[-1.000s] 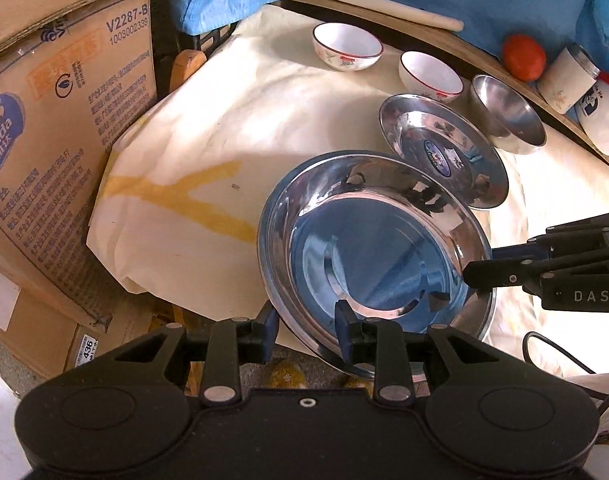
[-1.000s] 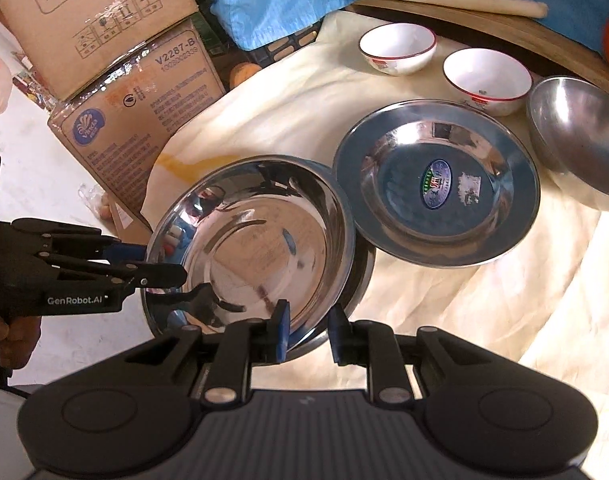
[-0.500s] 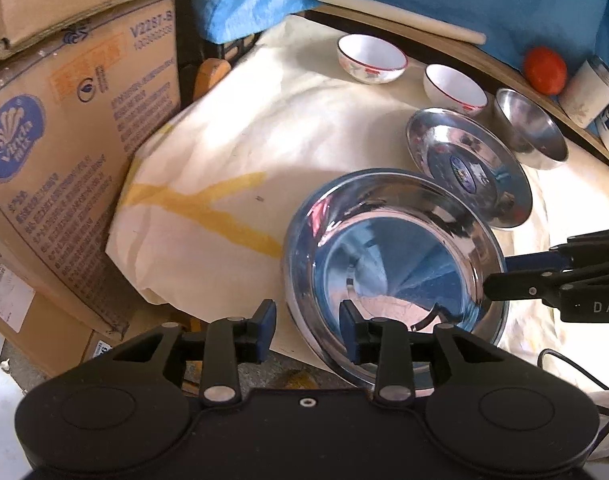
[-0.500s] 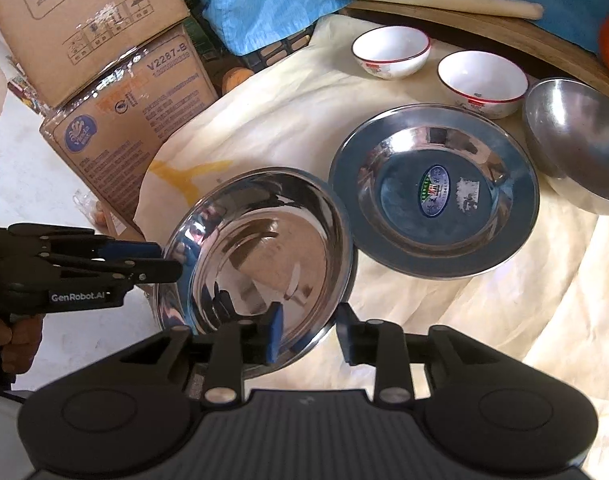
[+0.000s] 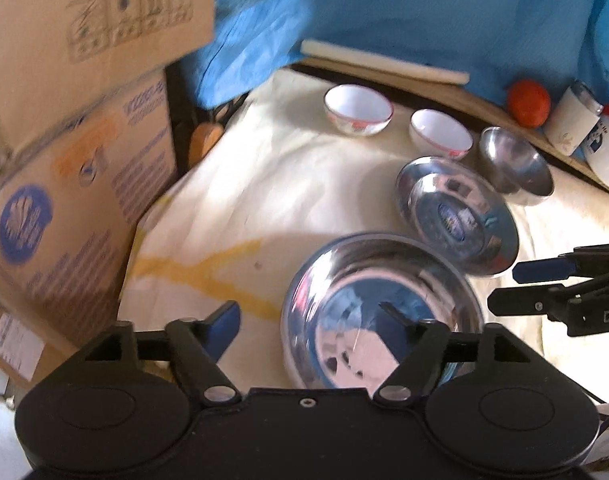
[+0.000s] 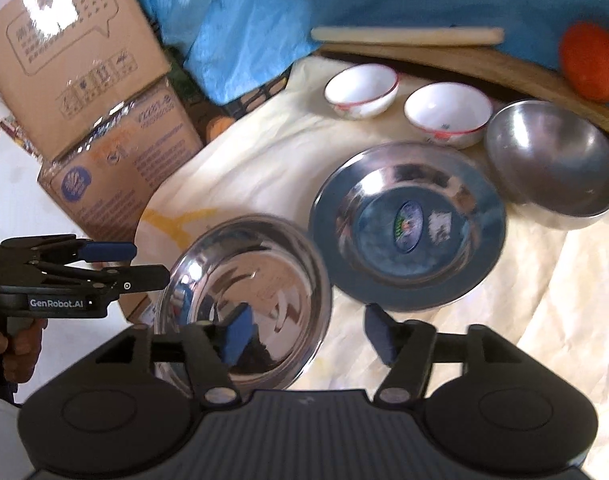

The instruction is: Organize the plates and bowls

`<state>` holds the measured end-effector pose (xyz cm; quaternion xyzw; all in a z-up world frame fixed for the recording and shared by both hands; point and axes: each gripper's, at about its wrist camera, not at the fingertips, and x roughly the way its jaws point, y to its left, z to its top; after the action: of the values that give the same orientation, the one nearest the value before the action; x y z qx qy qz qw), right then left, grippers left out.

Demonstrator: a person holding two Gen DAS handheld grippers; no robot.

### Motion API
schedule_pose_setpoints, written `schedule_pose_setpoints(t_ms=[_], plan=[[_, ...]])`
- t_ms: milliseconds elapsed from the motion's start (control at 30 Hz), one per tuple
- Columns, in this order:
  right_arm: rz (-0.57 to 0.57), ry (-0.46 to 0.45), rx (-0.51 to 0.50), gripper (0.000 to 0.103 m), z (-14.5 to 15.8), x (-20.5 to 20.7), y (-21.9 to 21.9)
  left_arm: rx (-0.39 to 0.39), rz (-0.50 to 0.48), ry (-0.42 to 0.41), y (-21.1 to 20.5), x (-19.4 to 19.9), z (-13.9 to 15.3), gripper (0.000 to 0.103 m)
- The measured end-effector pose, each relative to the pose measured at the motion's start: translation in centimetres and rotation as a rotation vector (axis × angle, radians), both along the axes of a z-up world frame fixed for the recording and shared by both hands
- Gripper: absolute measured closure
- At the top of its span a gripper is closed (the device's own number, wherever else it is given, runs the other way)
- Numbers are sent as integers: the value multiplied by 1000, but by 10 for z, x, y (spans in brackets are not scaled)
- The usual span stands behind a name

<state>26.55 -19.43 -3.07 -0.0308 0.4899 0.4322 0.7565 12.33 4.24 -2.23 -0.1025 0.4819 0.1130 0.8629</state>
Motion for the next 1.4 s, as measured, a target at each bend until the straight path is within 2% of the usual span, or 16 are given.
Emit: schedule_pose_setpoints(t_ms=[200, 267, 533, 867, 1267, 1400], plan=[[-89, -38, 19, 5, 7, 8, -16, -11, -64, -30, -3, 27, 6, 12], [-129, -42, 22, 0, 7, 11, -24, -14, -87, -31, -5, 39, 7, 4], [-309, -26, 21, 0, 2, 21, -58, -29, -188, -33, -12, 90, 5, 1], [-453, 79, 22, 0, -22, 40, -83, -33, -291, 55, -28, 153, -19, 1], [-456, 154, 52, 1, -46, 51, -75, 10, -370, 178, -43, 190, -50, 1], [-464, 173, 66, 6, -51, 54, -74, 16, -385, 197, -46, 194, -52, 1]])
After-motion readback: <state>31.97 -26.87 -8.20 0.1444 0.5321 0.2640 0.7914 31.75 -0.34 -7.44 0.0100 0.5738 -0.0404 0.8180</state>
